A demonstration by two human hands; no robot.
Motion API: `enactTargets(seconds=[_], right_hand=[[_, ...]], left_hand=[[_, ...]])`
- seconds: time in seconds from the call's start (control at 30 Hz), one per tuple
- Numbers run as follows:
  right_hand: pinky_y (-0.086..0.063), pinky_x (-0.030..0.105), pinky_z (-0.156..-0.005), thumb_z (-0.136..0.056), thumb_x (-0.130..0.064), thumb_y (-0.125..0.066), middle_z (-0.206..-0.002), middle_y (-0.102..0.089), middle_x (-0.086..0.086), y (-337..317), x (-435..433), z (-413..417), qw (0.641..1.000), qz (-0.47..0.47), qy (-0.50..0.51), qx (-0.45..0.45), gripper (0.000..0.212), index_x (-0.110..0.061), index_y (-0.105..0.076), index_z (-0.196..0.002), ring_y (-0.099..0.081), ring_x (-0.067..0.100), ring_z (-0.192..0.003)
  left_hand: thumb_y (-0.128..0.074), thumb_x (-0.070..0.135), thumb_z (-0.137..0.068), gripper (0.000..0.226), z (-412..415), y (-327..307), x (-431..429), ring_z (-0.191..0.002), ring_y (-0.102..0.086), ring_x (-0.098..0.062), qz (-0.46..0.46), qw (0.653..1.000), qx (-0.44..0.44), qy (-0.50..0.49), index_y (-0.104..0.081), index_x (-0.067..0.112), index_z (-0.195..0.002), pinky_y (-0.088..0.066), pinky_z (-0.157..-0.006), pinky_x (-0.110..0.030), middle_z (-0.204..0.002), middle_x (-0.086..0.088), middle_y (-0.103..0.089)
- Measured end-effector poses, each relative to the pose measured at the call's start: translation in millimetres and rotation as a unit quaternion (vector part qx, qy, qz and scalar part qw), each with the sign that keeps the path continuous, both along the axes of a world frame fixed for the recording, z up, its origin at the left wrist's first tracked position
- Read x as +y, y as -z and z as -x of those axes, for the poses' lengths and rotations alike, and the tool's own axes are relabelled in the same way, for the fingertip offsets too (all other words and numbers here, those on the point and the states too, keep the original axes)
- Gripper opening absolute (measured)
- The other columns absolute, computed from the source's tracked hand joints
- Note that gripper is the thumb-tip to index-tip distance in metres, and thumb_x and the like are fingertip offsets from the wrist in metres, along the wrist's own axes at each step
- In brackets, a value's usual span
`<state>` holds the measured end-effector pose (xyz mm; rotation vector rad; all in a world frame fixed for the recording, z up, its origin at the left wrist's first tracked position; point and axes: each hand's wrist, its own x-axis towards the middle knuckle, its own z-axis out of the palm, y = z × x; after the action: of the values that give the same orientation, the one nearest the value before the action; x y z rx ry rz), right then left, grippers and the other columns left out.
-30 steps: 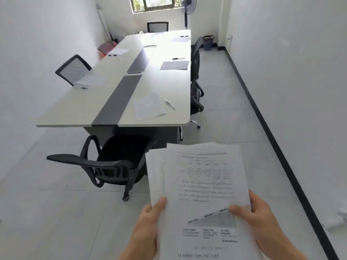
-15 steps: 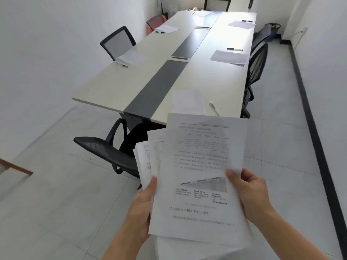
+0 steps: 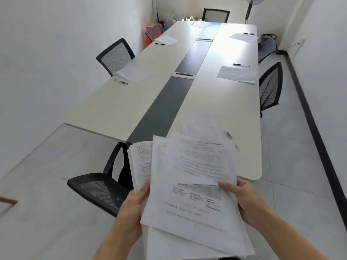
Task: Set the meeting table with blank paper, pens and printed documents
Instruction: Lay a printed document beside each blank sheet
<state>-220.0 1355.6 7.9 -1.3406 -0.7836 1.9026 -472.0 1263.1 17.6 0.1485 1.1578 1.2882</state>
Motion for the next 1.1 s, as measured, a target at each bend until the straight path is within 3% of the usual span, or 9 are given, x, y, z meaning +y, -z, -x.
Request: enactTargets(seconds=[0.1, 0.4, 0.57, 0.73, 0.83, 0.93, 1.03, 1.1], right_hand=[[-0.063, 0.043, -0.068, -0.089, -0.002, -0.061, -0.104, -0.075, 0.018, 14, 30, 17, 0.999, 0.018, -0.028, -0.027, 0.023, 0.000, -0.067, -0.111, -0.074, 0.035, -0.085], [-0.057, 0.045, -0.071, -0.087, 0.006, -0.063, -0.101, -0.072, 0.020, 54, 194, 96, 0.988, 0.063, -0.095, -0.107, 0.022, 0.000, -0.061, -0.108, -0.070, 0.040, -0.088], [-0.051, 0.051, -0.094, -0.084, 0.012, -0.061, -0.110, -0.065, 0.017, 83, 317, 171, 0.988, 0.065, -0.084, -0.115, 0.027, 0.001, -0.058, -0.109, -0.063, 0.038, -0.098], [-0.051, 0.044, -0.094, -0.082, 0.007, -0.065, -0.124, -0.061, 0.020, 132, 396, 247, 0.969, 0.074, -0.088, -0.220, 0.040, 0.001, -0.056, -0.120, -0.061, 0.038, -0.105], [-0.046, 0.042, -0.098, -0.089, 0.007, -0.055, -0.134, -0.055, 0.021, 156, 409, 280, 0.954, 0.084, -0.105, -0.269, 0.042, 0.003, -0.051, -0.130, -0.055, 0.038, -0.121], [-0.042, 0.037, -0.102, -0.097, 0.000, -0.044, -0.142, -0.050, 0.020, 166, 409, 294, 0.943, 0.093, -0.129, -0.291, 0.039, 0.003, -0.046, -0.136, -0.049, 0.036, -0.127], [-0.044, 0.033, -0.084, -0.093, -0.003, -0.054, -0.134, -0.057, 0.020, 167, 409, 298, 0.942, 0.063, -0.126, -0.304, 0.039, 0.001, -0.052, -0.132, -0.057, 0.032, -0.104], [-0.049, 0.037, -0.084, -0.087, -0.006, -0.064, -0.124, -0.063, 0.019, 166, 407, 291, 0.934, 0.025, -0.138, -0.328, 0.039, -0.002, -0.058, -0.126, -0.057, 0.030, -0.093]], left_hand=[[-0.056, 0.024, -0.091, 0.035, 17, 3, 17, -0.105, -0.067, -0.038, 0.008, 1.000, -0.007, -0.026, -0.065, 0.007, -0.120, -0.059, -0.080, -0.049, -0.120, -0.021, -0.067], [-0.061, 0.025, -0.082, 0.042, 79, -6, 76, -0.096, -0.070, -0.041, 0.033, 0.990, 0.004, -0.136, -0.066, 0.002, -0.116, -0.059, -0.074, -0.053, -0.114, -0.025, -0.069], [-0.059, 0.024, -0.086, 0.036, 103, -19, 120, -0.095, -0.070, -0.041, 0.050, 0.974, 0.010, -0.221, -0.068, 0.005, -0.115, -0.060, -0.071, -0.053, -0.113, -0.024, -0.069], [-0.059, 0.025, -0.085, 0.036, 108, -23, 150, -0.096, -0.070, -0.039, 0.089, 0.951, 0.026, -0.295, -0.067, 0.009, -0.116, -0.060, -0.072, -0.051, -0.112, -0.021, -0.071], [-0.057, 0.026, -0.086, 0.039, 109, -23, 154, -0.101, -0.068, -0.040, 0.112, 0.941, 0.023, -0.317, -0.065, 0.010, -0.121, -0.058, -0.079, -0.053, -0.115, -0.021, -0.070], [-0.057, 0.026, -0.085, 0.038, 110, -23, 151, -0.098, -0.069, -0.040, 0.123, 0.938, 0.025, -0.325, -0.066, 0.009, -0.118, -0.059, -0.076, -0.052, -0.112, -0.022, -0.070], [-0.060, 0.026, -0.083, 0.040, 115, -21, 148, -0.099, -0.069, -0.042, 0.130, 0.935, 0.025, -0.328, -0.065, 0.008, -0.119, -0.058, -0.079, -0.054, -0.112, -0.023, -0.070], [-0.061, 0.026, -0.083, 0.041, 118, -21, 147, -0.100, -0.068, -0.042, 0.129, 0.937, 0.027, -0.324, -0.065, 0.008, -0.119, -0.055, -0.083, -0.056, -0.112, -0.023, -0.070]])
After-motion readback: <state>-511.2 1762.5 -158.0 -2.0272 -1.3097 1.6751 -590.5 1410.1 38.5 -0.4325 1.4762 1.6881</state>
